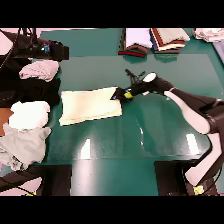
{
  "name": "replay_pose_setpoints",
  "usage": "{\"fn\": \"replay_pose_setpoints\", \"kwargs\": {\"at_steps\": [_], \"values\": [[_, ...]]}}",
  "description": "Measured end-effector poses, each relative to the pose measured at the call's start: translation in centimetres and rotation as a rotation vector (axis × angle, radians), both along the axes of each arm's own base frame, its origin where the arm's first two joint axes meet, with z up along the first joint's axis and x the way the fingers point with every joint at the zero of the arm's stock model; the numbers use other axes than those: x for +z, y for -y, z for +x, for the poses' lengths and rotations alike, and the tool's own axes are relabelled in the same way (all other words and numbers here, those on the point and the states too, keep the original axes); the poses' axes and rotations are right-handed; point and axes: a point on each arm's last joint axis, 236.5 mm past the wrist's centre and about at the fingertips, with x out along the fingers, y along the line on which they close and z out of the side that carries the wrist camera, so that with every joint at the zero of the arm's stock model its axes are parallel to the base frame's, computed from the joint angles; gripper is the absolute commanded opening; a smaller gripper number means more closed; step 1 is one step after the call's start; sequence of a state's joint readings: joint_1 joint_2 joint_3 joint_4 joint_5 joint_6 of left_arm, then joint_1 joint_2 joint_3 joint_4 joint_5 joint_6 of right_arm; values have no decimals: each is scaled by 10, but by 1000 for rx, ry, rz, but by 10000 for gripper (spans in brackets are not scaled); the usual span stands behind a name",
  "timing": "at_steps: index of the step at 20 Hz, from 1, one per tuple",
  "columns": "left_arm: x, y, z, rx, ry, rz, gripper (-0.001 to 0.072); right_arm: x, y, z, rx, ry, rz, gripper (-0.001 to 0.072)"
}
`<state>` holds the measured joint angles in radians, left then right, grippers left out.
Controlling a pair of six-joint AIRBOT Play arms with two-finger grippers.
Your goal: Fold the shirts.
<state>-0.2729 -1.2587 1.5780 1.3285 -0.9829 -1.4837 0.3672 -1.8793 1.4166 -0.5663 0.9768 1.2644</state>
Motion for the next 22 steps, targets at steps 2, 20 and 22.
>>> {"fn": "replay_pose_setpoints", "kwargs": {"at_steps": [2, 20, 22], "values": [[-1, 1, -1, -3, -6, 1, 25, 2, -28, 5, 37, 36, 19, 17], [1, 71, -32, -142, -4, -21, 26, 156, 452, 30, -720, 333, -464, 16], [3, 72, -31, -134, 1, -33, 26, 153, 512, -12, -876, 284, -506, 17]]}}
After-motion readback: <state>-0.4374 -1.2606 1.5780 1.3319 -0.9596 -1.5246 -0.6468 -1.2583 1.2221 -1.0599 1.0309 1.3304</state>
